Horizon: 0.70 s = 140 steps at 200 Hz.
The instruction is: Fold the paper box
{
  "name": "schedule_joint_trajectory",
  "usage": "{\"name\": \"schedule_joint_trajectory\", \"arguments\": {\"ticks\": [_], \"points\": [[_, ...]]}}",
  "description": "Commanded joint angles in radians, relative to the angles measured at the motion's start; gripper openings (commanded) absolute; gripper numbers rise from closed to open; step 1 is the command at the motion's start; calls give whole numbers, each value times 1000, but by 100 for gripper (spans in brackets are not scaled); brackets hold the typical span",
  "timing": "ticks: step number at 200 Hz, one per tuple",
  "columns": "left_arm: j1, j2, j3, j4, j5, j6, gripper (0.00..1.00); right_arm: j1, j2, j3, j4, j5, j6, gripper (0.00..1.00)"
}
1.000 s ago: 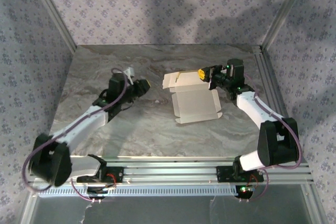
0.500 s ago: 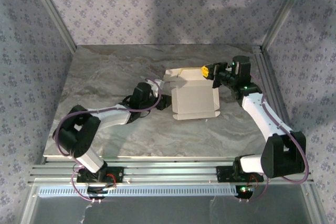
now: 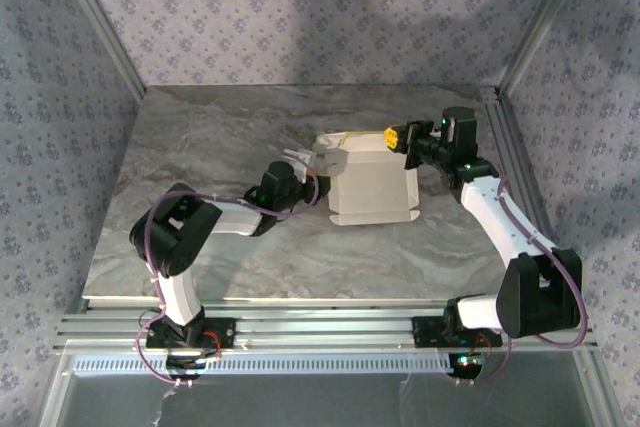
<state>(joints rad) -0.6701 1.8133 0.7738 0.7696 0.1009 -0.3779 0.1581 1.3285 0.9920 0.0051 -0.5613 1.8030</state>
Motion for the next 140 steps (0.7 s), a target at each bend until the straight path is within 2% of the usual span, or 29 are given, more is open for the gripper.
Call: {"name": "schedule_joint_trajectory", "arguments": {"ticks": [1,55,108,130,140], "points": [[-9,31,32,147,-8,6,45,-9,3,19,-5,2,25,0],[-4,20,-91,397,-26,-52,45,-15,-17,21,4,15,78,0],[-1,36,-44,352,54,9,45,-5,-54,45,-54,22,80,0],[-2,-46,-111,389,-8,21,45,-5,-54,53,-76,24,55,0],[-9,-130,-150,347,-52,57,45,-7,-52,58,-90,25,31,0]]}}
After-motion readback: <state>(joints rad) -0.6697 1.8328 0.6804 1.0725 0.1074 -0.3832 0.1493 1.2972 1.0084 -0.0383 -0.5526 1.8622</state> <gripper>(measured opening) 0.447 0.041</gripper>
